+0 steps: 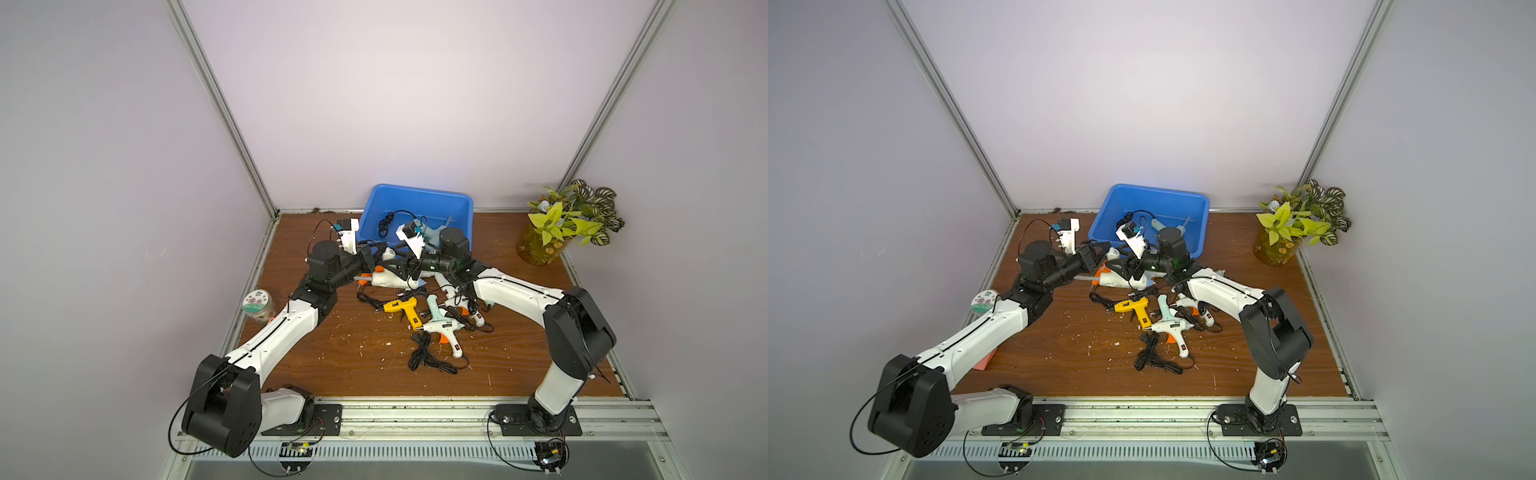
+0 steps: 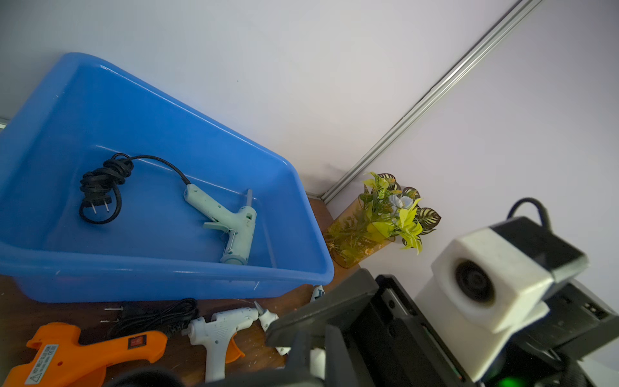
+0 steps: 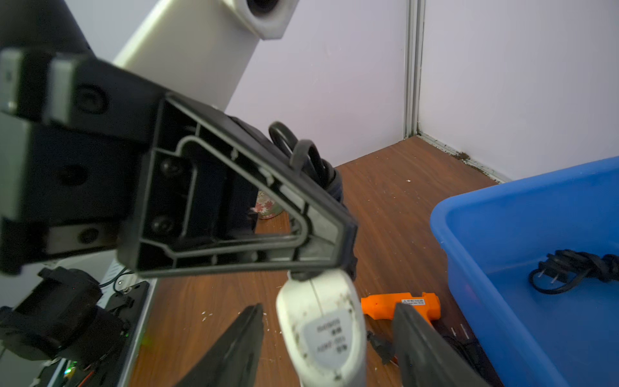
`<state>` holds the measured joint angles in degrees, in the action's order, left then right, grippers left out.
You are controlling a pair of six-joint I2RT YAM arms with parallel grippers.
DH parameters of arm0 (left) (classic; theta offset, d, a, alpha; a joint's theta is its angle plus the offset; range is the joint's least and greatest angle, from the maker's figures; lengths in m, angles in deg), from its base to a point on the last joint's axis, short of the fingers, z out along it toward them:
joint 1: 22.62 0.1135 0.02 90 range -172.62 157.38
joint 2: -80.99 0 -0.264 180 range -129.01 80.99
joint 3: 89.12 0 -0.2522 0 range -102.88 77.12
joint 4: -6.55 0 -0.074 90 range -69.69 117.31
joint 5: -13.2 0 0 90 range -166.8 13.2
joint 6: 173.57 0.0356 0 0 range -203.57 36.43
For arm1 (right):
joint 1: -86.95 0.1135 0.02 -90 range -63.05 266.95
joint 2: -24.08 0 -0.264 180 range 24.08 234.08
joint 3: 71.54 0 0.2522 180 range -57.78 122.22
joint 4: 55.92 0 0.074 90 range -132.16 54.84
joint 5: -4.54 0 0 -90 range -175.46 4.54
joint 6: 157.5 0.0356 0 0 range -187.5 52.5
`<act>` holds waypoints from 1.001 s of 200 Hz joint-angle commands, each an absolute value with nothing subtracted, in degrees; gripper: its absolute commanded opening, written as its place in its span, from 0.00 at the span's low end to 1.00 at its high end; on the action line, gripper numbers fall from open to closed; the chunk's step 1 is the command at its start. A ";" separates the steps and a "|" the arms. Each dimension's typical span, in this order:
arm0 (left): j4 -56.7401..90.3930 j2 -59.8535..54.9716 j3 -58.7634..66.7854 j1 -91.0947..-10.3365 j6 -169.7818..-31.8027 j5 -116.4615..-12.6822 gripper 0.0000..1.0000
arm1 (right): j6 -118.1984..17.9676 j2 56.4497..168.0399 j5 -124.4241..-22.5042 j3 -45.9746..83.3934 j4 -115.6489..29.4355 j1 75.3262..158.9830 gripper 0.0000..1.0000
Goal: Put the hot melt glue gun into the storage box
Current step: Place the hot melt adhesive gun in the storage box.
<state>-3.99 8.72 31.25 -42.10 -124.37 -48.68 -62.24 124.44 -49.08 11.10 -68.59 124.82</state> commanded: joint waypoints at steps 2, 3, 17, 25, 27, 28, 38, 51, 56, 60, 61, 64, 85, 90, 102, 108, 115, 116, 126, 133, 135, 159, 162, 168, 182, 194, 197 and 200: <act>-6.88 9.81 29.03 -42.48 -123.21 -46.82 0.00 | -61.38 124.63 -45.68 13.35 -69.44 124.81 0.64; -6.91 9.85 28.99 -42.44 -123.21 -46.83 0.00 | -61.37 124.63 -45.67 13.34 -69.46 124.82 0.63; -7.14 10.10 29.08 -42.48 -123.30 -46.84 0.00 | -60.94 124.65 -45.74 13.00 -69.65 124.82 0.62; -7.33 10.20 28.98 -42.48 -123.44 -46.76 0.00 | -60.54 124.77 -45.74 12.89 -69.74 124.81 0.59; -7.32 10.23 28.96 -42.48 -123.44 -46.75 0.00 | -60.44 124.75 -45.74 12.82 -69.79 124.83 0.58; -7.35 10.23 29.04 -42.48 -123.46 -46.79 0.00 | -60.37 124.73 -45.74 12.81 -69.82 124.83 0.57; -7.55 10.39 29.11 -42.47 -123.55 -46.74 0.00 | -59.82 124.88 -45.74 12.80 -69.83 124.82 0.50; -7.62 10.57 29.20 -42.48 -123.56 -46.83 0.00 | -59.18 124.60 -45.89 12.47 -70.11 124.80 0.42; -7.70 10.66 29.28 -42.48 -123.64 -46.80 0.00 | -58.99 124.44 -46.11 12.21 -70.35 124.83 0.38; -7.79 10.81 29.30 -42.44 -123.78 -46.80 0.00 | -58.73 124.24 -46.31 11.99 -70.65 124.79 0.35; -7.76 10.83 29.35 -42.41 -123.80 -46.72 0.00 | -58.72 124.21 -46.38 11.91 -70.69 124.81 0.34; -7.84 10.97 29.36 -42.47 -123.76 -46.82 0.01 | -58.54 124.13 -46.54 11.72 -70.84 124.81 0.32; -8.19 12.05 30.08 -42.48 -123.91 -47.07 0.24 | -57.54 122.78 -48.94 10.99 -70.98 124.75 0.19; -8.28 12.44 30.32 -42.44 -123.89 -47.09 0.33 | -57.41 122.39 -49.50 10.95 -70.98 124.83 0.16; -7.90 13.64 30.64 -42.47 -123.67 -47.23 0.62 | -57.03 121.51 -51.04 10.98 -70.58 124.79 0.11; -7.60 14.35 30.79 -42.48 -123.49 -47.23 0.79 | -56.81 121.02 -51.73 11.08 -70.34 124.76 0.09; -7.34 15.26 30.97 -42.48 -123.33 -47.35 0.97 | -56.65 120.37 -52.73 11.43 -69.97 124.78 0.06; -7.27 15.38 31.01 -42.48 -123.32 -47.35 0.98 | -56.58 120.26 -52.93 11.45 -69.90 124.81 0.06; -7.37 17.00 31.64 -42.46 -122.92 -47.38 1.00 | -56.21 119.44 -54.40 11.97 -69.43 124.80 0.02; -7.36 18.31 32.13 -42.48 -122.74 -47.36 1.00 | -55.75 118.74 -55.54 12.41 -69.09 124.79 0.00; -7.33 18.72 32.30 -42.48 -122.76 -47.47 1.00 | -55.62 118.56 -56.03 12.54 -69.06 124.78 0.00; -7.44 24.19 34.53 -42.48 -121.58 -48.33 1.00 | -54.85 116.04 -61.18 13.74 -69.29 124.75 0.00; -7.53 25.08 34.79 -42.48 -121.42 -48.57 1.00 | -54.77 115.76 -62.00 13.97 -69.31 124.65 0.00; -7.39 26.69 35.42 -42.48 -120.96 -49.15 1.00 | -54.78 115.39 -63.78 14.53 -69.24 124.60 0.00; -6.87 30.44 37.00 -42.48 -119.54 -51.59 1.00 | -54.84 114.89 -66.82 16.52 -69.22 124.17 0.00; -5.76 33.38 38.26 -42.45 -118.45 -54.58 1.00 | -55.31 115.08 -70.21 18.66 -69.48 123.71 0.00; -5.42 33.94 38.53 -42.48 -118.10 -55.45 1.00 | -55.51 115.24 -70.74 19.13 -69.49 123.57 0.00; -4.96 34.61 38.80 -42.44 -117.75 -56.22 1.00 | -55.78 115.33 -71.15 19.87 -69.61 123.45 0.00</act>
